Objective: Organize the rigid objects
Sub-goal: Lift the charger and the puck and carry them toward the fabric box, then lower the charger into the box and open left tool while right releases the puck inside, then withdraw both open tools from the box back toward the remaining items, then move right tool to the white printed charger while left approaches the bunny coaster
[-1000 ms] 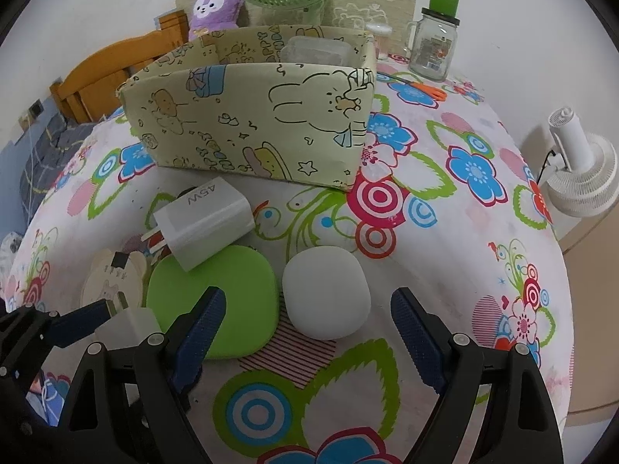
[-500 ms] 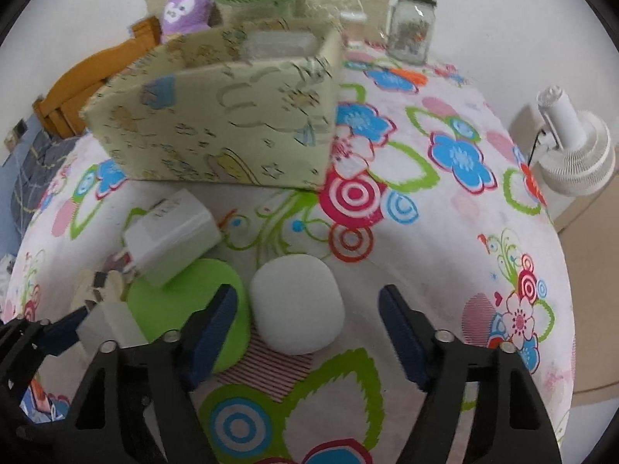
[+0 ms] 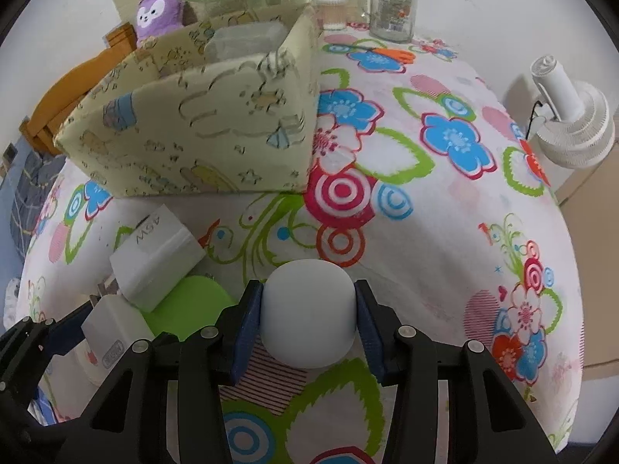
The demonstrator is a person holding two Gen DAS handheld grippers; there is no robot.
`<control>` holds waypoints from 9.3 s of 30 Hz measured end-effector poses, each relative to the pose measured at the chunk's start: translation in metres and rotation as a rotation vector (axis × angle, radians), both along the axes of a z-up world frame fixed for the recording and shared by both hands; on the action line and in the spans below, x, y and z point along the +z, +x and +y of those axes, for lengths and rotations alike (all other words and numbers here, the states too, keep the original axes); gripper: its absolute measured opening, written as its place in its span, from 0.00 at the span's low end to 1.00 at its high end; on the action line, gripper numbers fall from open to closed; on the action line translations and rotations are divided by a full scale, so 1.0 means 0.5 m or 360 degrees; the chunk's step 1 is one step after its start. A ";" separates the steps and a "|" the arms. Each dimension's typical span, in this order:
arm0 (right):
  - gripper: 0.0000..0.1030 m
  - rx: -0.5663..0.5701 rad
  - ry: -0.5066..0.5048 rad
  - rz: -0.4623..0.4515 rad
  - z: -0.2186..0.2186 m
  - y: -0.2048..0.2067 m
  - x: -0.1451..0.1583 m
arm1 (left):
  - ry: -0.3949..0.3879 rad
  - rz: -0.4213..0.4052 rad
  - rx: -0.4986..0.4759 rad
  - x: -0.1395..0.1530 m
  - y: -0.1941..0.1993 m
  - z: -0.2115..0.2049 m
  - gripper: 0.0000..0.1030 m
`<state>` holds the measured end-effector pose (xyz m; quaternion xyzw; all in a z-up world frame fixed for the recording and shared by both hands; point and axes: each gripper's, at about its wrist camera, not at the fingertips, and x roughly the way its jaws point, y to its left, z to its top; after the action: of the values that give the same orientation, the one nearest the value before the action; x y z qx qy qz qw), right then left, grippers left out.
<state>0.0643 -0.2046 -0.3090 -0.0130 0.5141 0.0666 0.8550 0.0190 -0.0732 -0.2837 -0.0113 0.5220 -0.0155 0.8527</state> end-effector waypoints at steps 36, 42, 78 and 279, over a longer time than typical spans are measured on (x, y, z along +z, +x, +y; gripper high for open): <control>0.48 -0.0060 0.0030 -0.0340 0.045 -0.031 0.244 | 0.0026 -0.0283 -0.0112 0.205 0.008 0.016 0.60; 0.49 -0.0052 0.0013 -0.0383 0.056 -0.027 0.279 | 0.0029 -0.0321 -0.0108 0.232 0.018 0.021 0.60; 0.49 -0.0065 0.0000 -0.0370 0.082 0.090 0.324 | -0.0017 -0.0365 -0.0021 0.256 0.150 0.052 0.60; 0.86 -0.0032 -0.0107 -0.0122 0.110 -0.021 0.140 | 0.0171 -0.0105 -0.0282 0.093 0.030 0.057 1.00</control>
<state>0.0537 -0.1494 -0.2391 -0.0391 0.4831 0.0400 0.8738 0.0338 -0.0450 -0.2372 0.0812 0.4928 -0.0634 0.8641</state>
